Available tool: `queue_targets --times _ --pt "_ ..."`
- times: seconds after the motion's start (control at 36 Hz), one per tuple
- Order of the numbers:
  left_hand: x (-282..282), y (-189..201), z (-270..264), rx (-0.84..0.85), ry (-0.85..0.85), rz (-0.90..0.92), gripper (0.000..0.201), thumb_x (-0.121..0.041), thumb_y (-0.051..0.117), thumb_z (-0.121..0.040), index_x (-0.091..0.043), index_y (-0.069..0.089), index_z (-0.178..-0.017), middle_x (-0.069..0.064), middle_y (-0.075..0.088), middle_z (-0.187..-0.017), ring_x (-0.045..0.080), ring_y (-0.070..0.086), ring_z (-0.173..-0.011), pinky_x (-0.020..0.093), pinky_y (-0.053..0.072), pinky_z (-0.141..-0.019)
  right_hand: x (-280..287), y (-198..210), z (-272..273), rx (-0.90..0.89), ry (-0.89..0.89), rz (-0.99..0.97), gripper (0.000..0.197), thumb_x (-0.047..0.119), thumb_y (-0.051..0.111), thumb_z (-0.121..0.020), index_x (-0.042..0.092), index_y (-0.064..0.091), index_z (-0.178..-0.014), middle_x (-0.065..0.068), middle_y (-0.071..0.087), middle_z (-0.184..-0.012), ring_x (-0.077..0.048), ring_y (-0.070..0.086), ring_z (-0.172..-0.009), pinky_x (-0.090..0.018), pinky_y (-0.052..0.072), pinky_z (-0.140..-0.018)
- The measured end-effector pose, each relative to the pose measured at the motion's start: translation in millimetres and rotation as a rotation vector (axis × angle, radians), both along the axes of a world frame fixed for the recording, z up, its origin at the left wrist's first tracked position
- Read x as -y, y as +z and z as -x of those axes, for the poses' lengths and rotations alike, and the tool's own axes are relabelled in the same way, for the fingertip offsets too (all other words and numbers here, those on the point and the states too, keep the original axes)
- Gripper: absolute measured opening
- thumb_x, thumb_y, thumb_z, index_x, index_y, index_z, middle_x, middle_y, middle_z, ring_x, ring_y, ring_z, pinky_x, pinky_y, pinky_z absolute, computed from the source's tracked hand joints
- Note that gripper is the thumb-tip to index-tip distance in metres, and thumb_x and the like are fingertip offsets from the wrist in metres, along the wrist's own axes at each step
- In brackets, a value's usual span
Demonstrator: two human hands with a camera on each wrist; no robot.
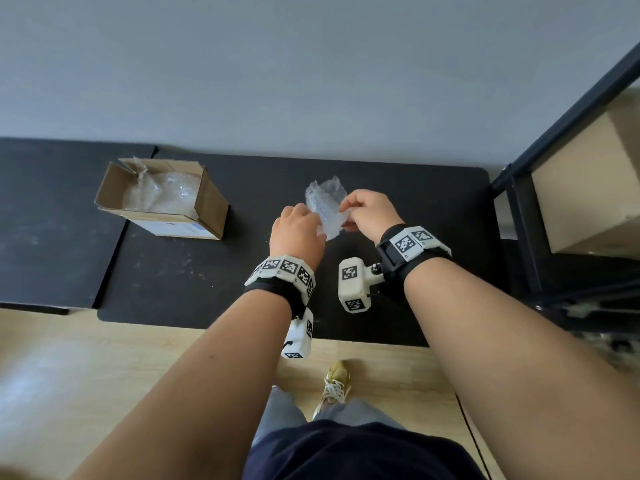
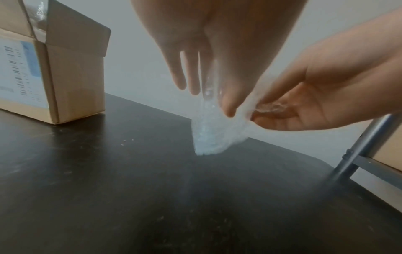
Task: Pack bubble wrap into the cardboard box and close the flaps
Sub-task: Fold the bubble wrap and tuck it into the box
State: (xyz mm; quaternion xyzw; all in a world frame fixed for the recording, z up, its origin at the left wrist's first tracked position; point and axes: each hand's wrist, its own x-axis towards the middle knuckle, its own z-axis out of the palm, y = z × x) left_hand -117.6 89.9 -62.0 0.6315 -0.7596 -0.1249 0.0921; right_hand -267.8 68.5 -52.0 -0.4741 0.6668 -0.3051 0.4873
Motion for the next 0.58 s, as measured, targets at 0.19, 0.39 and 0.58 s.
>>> queue_targets --times 0.19,0.39,0.58 --pt "-15 -12 -2 -0.005 -0.006 -0.387 0.013 -0.011 0.049 -0.082 -0.015 0.056 -0.092 0.005 0.059 -0.092 0.023 0.055 -0.079 0.033 0.050 -0.070 -23 -33 0 -0.377 0.330 -0.168 0.036 0.000 0.050 -0.087 0.019 0.074 -0.105 -0.001 0.067 -0.118 -0.022 0.062 -0.107 -0.029 0.046 -0.092" --pt "-27 -37 -8 -0.160 0.118 -0.530 0.017 -0.005 0.044 -0.082 -0.015 0.054 -0.091 0.004 0.058 -0.086 0.025 0.057 -0.082 0.032 0.047 -0.071 -35 -51 0 -0.495 0.378 -0.279 0.021 0.007 0.052 -0.082 0.010 0.066 -0.067 -0.003 0.062 -0.074 -0.027 0.059 -0.082 -0.030 0.046 -0.069" --pt "-10 -50 -21 -0.359 0.292 -0.517 0.025 -0.012 0.054 -0.084 -0.020 0.055 -0.108 -0.001 0.060 -0.096 0.019 0.058 -0.083 0.027 0.042 -0.067 -23 -62 -5 -0.446 0.258 -0.263 0.023 0.011 0.043 -0.088 0.011 0.066 -0.088 -0.008 0.064 -0.086 -0.027 0.060 -0.080 -0.038 0.049 -0.073"
